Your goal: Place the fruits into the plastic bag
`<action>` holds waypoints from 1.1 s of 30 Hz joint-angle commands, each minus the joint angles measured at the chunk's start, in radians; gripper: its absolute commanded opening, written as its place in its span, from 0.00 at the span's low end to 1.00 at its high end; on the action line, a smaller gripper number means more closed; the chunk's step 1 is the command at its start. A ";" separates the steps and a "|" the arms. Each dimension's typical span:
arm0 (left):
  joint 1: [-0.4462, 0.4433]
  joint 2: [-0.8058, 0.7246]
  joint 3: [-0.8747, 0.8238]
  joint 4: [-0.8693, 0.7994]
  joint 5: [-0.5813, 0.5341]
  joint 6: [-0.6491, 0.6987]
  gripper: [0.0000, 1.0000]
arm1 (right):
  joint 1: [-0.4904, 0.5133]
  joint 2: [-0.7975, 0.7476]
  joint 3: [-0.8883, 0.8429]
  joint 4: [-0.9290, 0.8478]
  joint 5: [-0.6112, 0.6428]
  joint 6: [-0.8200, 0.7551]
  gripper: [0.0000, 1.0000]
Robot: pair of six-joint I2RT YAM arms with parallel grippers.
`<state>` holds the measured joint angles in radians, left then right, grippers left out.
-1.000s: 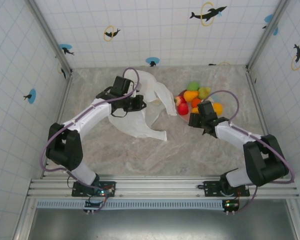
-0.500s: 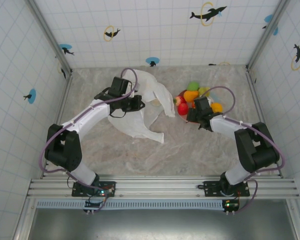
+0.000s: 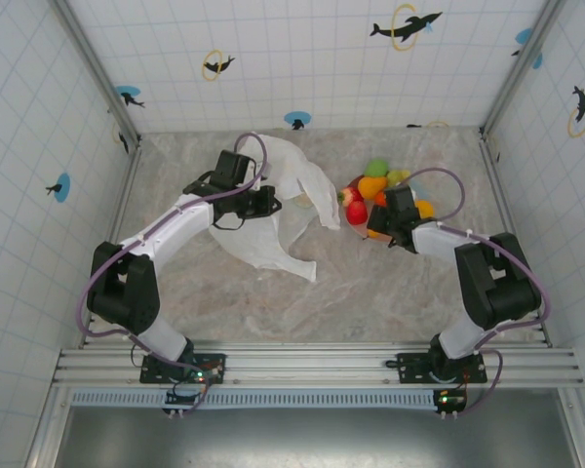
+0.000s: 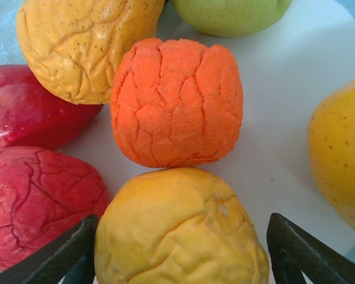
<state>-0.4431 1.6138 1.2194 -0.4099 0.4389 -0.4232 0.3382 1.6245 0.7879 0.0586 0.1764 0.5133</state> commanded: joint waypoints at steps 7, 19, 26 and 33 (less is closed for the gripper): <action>0.008 -0.023 -0.016 0.016 0.051 -0.014 0.00 | -0.020 -0.019 -0.027 0.050 -0.033 0.003 0.59; 0.008 -0.054 -0.044 0.077 0.077 -0.105 0.00 | -0.031 -0.314 -0.156 0.030 -0.142 -0.097 0.50; 0.008 -0.064 -0.047 0.095 0.113 -0.150 0.00 | 0.100 -0.522 -0.296 0.185 -0.408 -0.192 0.47; 0.007 -0.075 -0.024 0.047 0.141 -0.153 0.00 | 0.302 -0.418 -0.149 0.172 -0.414 -0.416 0.47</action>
<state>-0.4431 1.5806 1.1851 -0.3347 0.5457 -0.5591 0.6060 1.1625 0.5541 0.1829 -0.2035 0.2222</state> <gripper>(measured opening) 0.041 0.609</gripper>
